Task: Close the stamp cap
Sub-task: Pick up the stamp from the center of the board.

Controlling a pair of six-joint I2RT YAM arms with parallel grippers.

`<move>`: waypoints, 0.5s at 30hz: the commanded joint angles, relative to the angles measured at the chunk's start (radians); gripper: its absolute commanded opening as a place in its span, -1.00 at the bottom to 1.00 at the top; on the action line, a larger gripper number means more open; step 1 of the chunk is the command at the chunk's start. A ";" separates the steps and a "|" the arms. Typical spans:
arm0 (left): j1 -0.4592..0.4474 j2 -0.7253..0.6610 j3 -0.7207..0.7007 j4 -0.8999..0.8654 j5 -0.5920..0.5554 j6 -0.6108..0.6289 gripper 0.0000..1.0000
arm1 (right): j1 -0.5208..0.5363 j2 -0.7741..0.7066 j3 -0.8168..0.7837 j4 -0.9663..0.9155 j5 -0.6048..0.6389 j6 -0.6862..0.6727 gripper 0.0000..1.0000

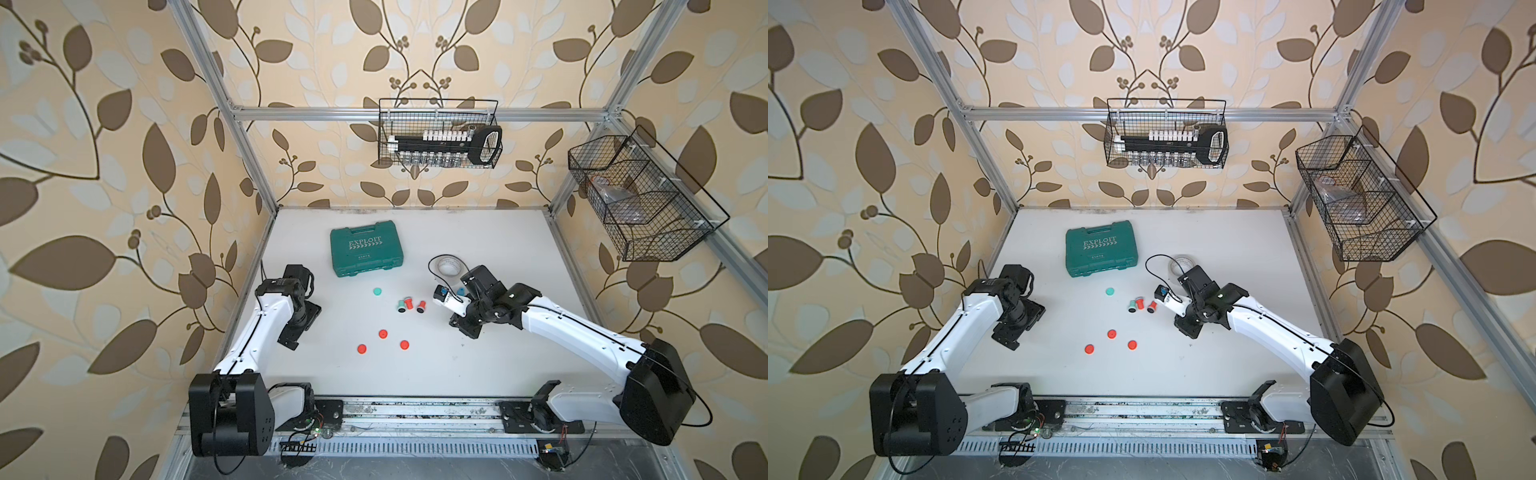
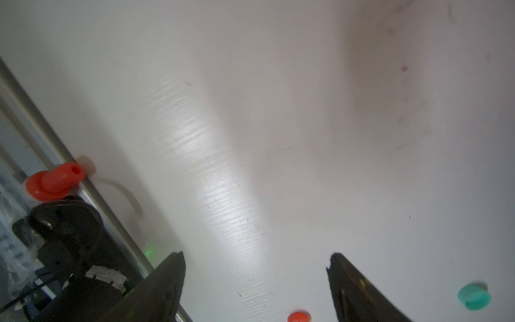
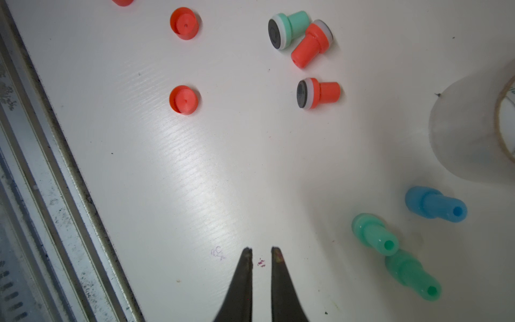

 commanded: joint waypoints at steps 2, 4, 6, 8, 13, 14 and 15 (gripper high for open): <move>0.172 -0.005 -0.010 -0.088 -0.015 -0.030 0.68 | 0.005 0.020 0.008 -0.018 -0.031 -0.008 -0.76; 0.288 0.004 -0.041 -0.073 0.047 0.016 0.68 | 0.009 0.025 0.010 -0.023 -0.031 -0.010 -0.76; 0.392 0.021 -0.062 -0.068 0.086 0.053 0.68 | 0.013 0.029 0.010 -0.023 -0.029 -0.010 -0.76; 0.472 0.041 -0.064 -0.082 0.078 0.085 0.69 | 0.019 0.033 0.011 -0.026 -0.030 -0.010 -0.75; 0.589 0.062 -0.039 -0.124 0.033 0.120 0.74 | 0.045 0.052 0.016 -0.040 -0.022 -0.015 -0.74; 0.611 0.059 -0.040 -0.131 0.035 0.119 0.75 | 0.050 0.056 0.015 -0.042 -0.020 -0.015 -0.74; 0.635 0.056 -0.045 -0.137 0.038 0.115 0.75 | 0.054 0.058 0.016 -0.044 -0.018 -0.016 -0.74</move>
